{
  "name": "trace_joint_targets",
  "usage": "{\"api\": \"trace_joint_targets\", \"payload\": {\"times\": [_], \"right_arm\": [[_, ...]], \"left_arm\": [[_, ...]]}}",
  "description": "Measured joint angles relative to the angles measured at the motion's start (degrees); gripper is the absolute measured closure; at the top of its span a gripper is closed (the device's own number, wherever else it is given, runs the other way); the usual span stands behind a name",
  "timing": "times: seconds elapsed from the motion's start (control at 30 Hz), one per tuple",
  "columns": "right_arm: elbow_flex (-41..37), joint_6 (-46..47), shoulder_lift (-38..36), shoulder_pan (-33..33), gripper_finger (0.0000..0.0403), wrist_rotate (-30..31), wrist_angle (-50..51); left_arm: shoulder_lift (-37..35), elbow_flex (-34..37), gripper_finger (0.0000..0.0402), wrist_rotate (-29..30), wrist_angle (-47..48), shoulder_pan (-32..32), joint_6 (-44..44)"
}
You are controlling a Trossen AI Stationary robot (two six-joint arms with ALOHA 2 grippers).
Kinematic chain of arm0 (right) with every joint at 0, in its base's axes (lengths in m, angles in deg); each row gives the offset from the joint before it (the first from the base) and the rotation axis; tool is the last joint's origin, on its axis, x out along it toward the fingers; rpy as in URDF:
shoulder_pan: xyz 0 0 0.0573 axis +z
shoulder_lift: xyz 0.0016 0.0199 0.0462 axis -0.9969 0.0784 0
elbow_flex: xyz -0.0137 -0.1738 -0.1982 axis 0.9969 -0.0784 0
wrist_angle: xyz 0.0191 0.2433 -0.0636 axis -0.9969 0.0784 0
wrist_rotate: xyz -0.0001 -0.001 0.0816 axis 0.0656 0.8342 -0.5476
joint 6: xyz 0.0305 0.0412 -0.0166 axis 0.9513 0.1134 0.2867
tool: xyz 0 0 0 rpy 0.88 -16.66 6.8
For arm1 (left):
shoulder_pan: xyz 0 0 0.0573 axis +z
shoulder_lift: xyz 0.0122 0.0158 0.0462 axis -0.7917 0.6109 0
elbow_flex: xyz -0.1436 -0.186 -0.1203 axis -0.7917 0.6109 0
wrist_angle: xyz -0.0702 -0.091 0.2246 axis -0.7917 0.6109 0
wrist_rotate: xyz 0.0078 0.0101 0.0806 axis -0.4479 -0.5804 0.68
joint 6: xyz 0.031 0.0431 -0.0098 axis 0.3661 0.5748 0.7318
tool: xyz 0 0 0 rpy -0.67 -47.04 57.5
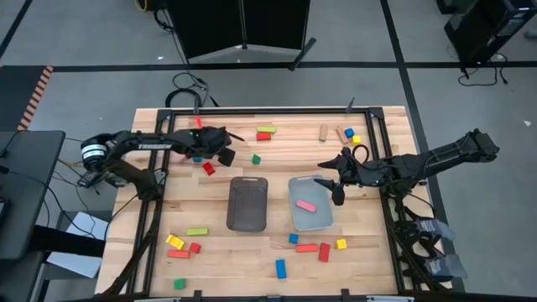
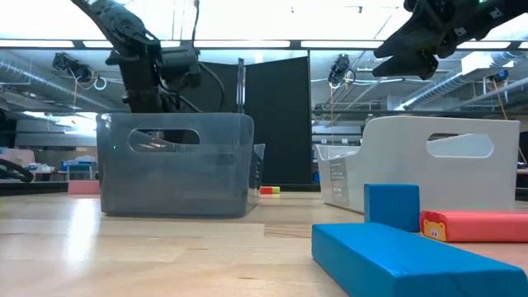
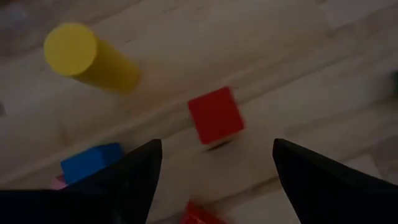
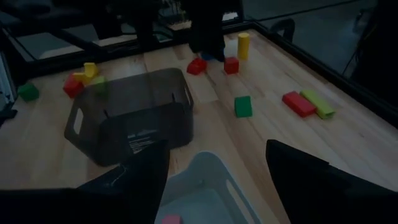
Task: Sort blocks by size
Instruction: Put the top small red block into the black bin
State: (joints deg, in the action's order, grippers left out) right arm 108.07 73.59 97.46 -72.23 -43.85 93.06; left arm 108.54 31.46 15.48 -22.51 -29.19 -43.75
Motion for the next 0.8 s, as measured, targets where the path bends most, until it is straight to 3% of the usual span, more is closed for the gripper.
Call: {"api": "trace_joint_targets", "payload": {"times": [0.27,0.8], "right_arm": [[0.0,-1.47,0.0,-0.02,0.0125,0.0,-2.78],[0.0,-1.31,0.02,-0.02,0.0134,0.0,-3.19]], "left_arm": [[5.23,0.01,0.0091,-0.47,-6.56,0.13,-0.17],[10.25,0.04,0.0147,0.65,-11.72,2.37,1.22]]}}
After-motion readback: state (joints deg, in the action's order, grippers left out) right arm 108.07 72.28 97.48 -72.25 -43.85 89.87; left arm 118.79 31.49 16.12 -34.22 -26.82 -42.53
